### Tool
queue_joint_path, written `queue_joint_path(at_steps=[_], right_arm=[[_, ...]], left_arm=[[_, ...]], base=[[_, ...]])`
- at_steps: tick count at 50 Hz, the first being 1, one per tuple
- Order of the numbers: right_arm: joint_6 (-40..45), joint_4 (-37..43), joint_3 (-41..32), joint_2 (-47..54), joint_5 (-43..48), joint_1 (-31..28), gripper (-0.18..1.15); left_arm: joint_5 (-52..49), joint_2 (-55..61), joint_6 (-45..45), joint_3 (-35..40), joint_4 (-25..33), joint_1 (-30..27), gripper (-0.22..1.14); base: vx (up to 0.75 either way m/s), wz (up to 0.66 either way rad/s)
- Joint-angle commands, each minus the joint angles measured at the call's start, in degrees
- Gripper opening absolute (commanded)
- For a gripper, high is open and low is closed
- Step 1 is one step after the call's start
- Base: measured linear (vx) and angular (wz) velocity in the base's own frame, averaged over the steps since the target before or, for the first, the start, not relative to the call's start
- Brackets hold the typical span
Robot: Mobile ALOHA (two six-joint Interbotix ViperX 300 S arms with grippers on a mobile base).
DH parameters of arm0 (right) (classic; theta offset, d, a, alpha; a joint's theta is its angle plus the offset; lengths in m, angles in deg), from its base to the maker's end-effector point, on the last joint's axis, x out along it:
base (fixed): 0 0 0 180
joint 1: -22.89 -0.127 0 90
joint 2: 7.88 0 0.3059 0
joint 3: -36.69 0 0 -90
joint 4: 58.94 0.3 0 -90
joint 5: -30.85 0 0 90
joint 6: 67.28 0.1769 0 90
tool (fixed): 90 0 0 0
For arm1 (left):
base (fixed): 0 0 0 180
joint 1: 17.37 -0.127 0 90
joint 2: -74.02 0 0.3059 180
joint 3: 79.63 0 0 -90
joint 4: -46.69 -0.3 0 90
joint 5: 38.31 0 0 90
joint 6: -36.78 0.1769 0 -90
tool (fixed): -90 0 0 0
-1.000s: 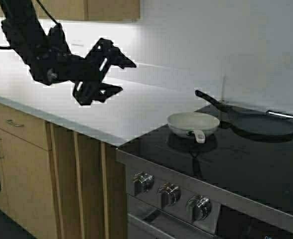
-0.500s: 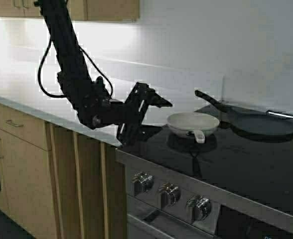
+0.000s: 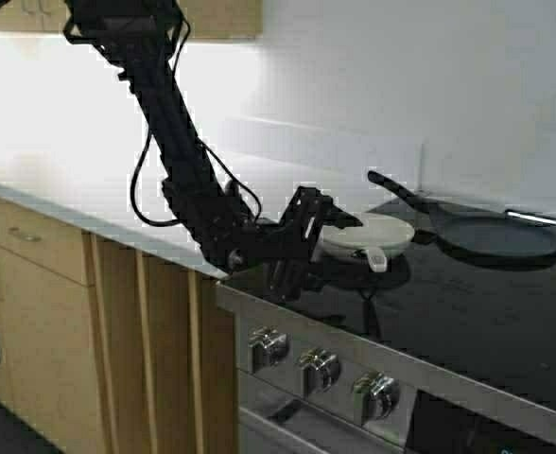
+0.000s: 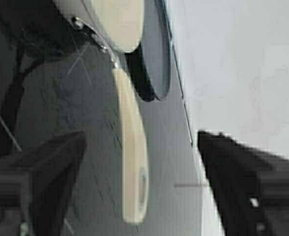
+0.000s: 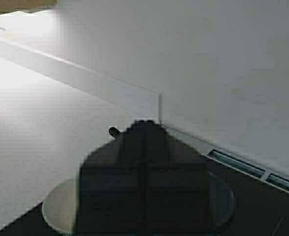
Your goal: Wash the pan
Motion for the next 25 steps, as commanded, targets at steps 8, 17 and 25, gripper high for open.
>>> queue_joint_path(at_steps=[8,17,25], right_arm=[[0.1,-0.1,-0.7,0.4,-0.1,0.0,0.06],[0.3,-0.1,-0.8,0.7,-0.1,0.0,0.06],[0.3,-0.1,-0.8,0.7,-0.1,0.0,0.06]], left_arm=[[-3.5,1.1,-1.1,7.1,0.6,1.6,1.0],[-6.0,3.3,-2.5,12.0,1.0,2.1,1.0],[-8.5,5.8,-4.3,17.1,1.0,2.9,1.0]], base=[[0.0,0.0],[0.0,0.0],[0.0,0.0]])
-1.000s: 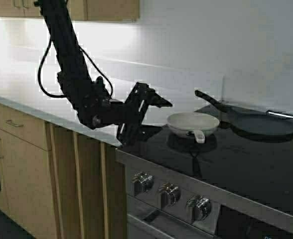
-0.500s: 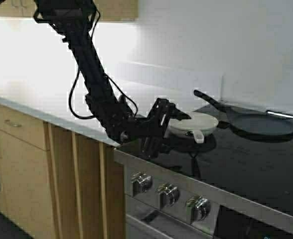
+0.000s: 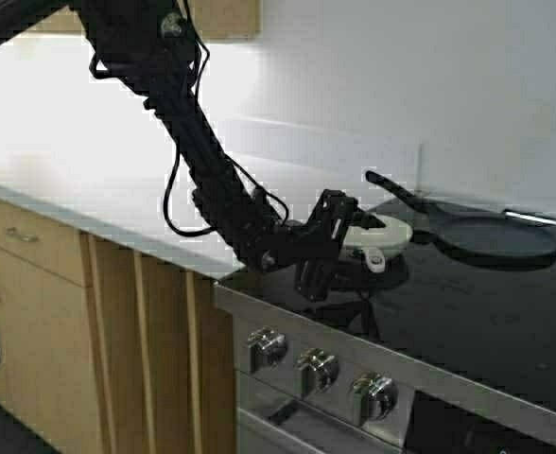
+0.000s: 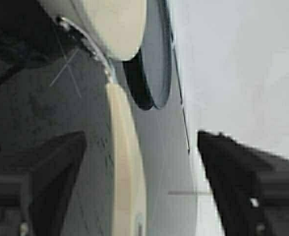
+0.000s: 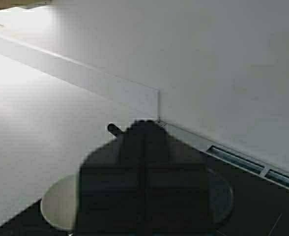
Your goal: Wash the pan
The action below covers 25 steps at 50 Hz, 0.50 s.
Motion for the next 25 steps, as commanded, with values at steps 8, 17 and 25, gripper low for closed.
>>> queue_joint_path(at_steps=[8,17,25], right_arm=[[0.0,-0.1,-0.7,0.4,0.2,0.0,0.06],[0.0,-0.1,-0.8,1.1,0.2,0.0,0.06],[0.0,-0.1,-0.8,1.1,0.2,0.0,0.06]], left_arm=[[-3.3,2.3,-1.0,8.4,0.2,1.1,1.0],[-4.7,3.7,-1.0,11.8,1.2,1.6,1.0],[-4.9,3.8,-1.5,12.4,2.4,1.8,0.99]], base=[[0.0,0.0],[0.0,0.0],[0.0,0.0]])
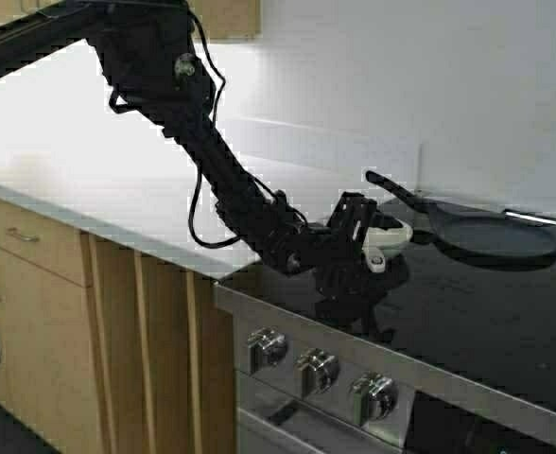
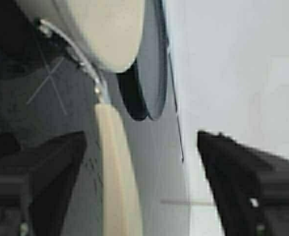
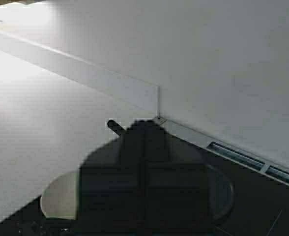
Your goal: Wash the pan
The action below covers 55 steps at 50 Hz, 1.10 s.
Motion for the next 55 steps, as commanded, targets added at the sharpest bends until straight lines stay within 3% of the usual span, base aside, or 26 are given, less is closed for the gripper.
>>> queue_joint_path(at_steps=[1,5,9,13,18,22,30,55], right_arm=[[0.0,-0.1,-0.9,0.4,0.2,-0.1,0.06],[0.0,0.0,-0.8,0.4,0.3,0.0,0.06],[0.1,-0.1,-0.8,0.4,0.2,0.0,0.06],[0.1,-0.1,-0.9,0.4,0.2,0.0,0.06],[0.0,-0.1,-0.8,0.4,0.2,0.0,0.06],[0.1,-0.1,-0.8,0.4,0.2,0.0,0.06],[0.1,0.0,-0.9,0.4,0.2,0.0,0.06],[0.1,-0.1,-0.9,0.4,0.2,0.0,0.06]], left_arm=[[0.0,-1.5,-0.5,1.1,1.1,0.4,0.99],[0.0,-1.4,-1.2,1.0,1.6,0.5,0.92],[0.2,-1.4,-2.2,0.9,2.1,0.5,0.76],[0.5,-1.1,-3.1,0.8,2.5,0.4,0.52],[1.3,-1.2,-4.0,0.2,3.6,0.5,0.1],[2.2,-1.7,-4.0,-0.7,5.1,0.5,-0.09],[2.6,-3.5,-3.9,-2.9,6.6,0.5,0.06],[5.8,-15.0,0.4,-15.8,6.7,0.4,0.02]], base=[[0.0,0.0],[0.0,0.0],[0.0,0.0],[0.0,0.0],[0.0,0.0],[0.0,0.0],[0.0,0.0],[0.0,0.0]])
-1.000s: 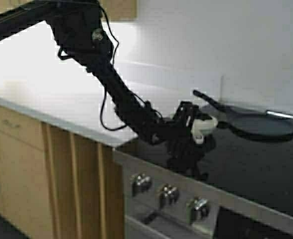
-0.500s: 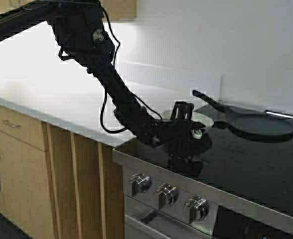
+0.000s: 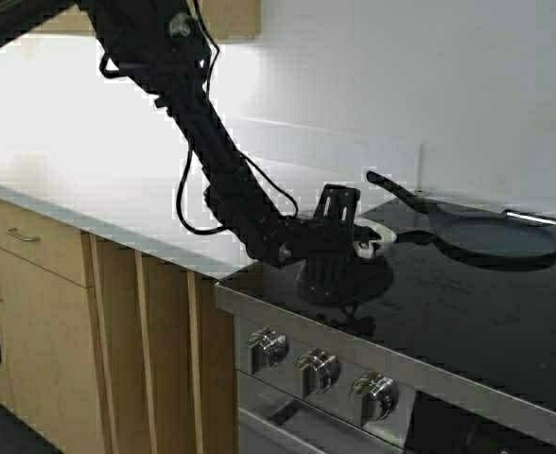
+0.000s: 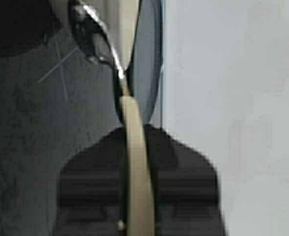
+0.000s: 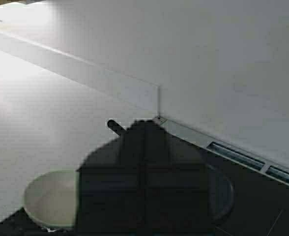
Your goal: Wash the pan
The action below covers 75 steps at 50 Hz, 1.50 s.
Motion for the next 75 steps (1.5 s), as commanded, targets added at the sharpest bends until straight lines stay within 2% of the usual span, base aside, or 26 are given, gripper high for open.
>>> queue_joint_path(at_steps=[1,12,24,46,75], right_arm=[[0.1,-0.1,-0.8,0.3,0.3,-0.1,0.06],[0.1,-0.1,-0.8,0.3,0.3,0.0,0.06],[0.1,-0.1,-0.8,0.3,0.3,0.0,0.06],[0.1,-0.1,-0.6,0.3,0.4,0.0,0.06],[-0.2,-0.1,-0.9,0.5,0.3,0.0,0.06]], left_arm=[[2.6,-8.0,2.5,-3.7,0.0,0.0,0.02],[7.1,-12.8,2.6,-11.6,0.0,0.0,0.02],[9.8,-15.2,2.7,-16.2,0.0,-0.1,0.02],[12.5,-17.4,2.8,-20.5,0.0,-0.1,0.03],[14.4,-17.0,3.0,-22.1,-0.4,-0.5,0.02]], base=[[0.0,0.0],[0.0,0.03],[-0.01,0.15],[0.02,0.36],[0.08,0.49]])
